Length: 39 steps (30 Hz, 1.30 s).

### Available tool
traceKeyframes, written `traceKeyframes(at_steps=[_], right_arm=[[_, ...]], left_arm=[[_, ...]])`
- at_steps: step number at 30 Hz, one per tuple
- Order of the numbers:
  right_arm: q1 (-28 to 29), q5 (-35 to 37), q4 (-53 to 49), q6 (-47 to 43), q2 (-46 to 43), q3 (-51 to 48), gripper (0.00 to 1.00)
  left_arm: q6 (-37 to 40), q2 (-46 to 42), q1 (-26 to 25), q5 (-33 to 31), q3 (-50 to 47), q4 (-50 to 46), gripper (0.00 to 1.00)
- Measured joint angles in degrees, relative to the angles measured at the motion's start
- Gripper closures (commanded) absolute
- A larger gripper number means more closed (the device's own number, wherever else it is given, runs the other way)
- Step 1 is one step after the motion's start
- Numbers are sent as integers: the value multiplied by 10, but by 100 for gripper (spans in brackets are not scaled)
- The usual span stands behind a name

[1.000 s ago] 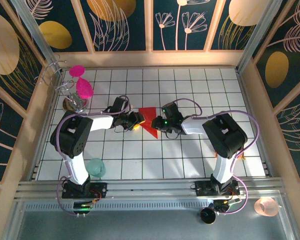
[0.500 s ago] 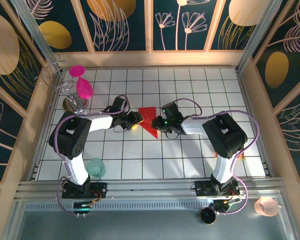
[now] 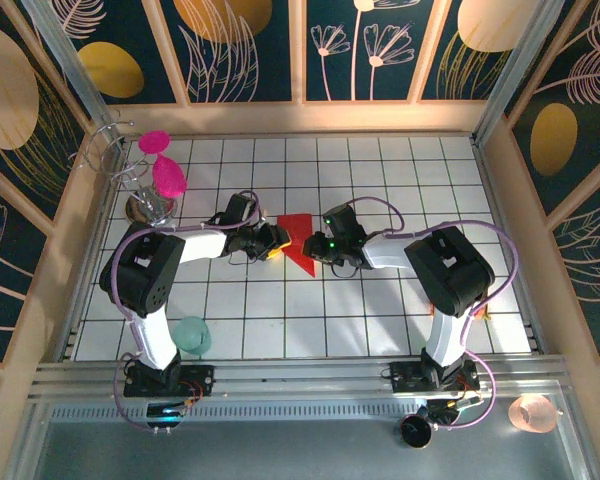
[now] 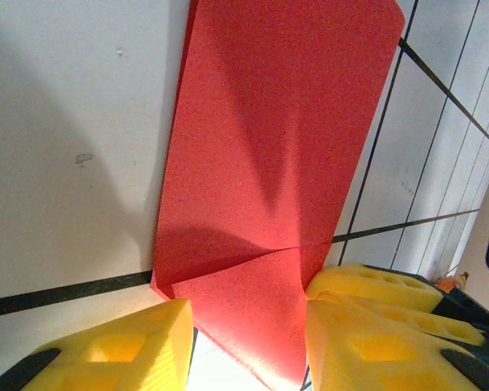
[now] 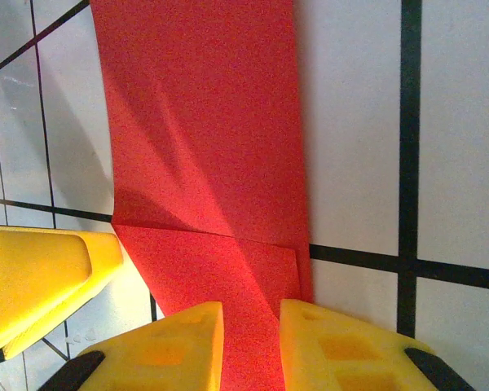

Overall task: Fold a paper plane with a square sheet of paper (pick it up from the middle)
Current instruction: Third fold the triangle at the center of the table, then fourth fold the wing at the center of the table.

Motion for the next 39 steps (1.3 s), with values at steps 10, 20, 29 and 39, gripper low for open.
traceKeyframes(at_steps=[10, 20, 29, 39], right_arm=[[0, 0, 0, 0, 0, 0, 74], [0, 0, 6, 0, 0, -3, 74], [0, 0, 6, 0, 0, -3, 75], [0, 0, 7, 0, 0, -4, 75]], left_arm=[[12, 0, 0, -46, 9, -31, 55], [12, 3, 0, -35, 11, -30, 57], [12, 11, 1, -13, 11, -11, 57], [10, 12, 1, 2, 25, 0, 58]])
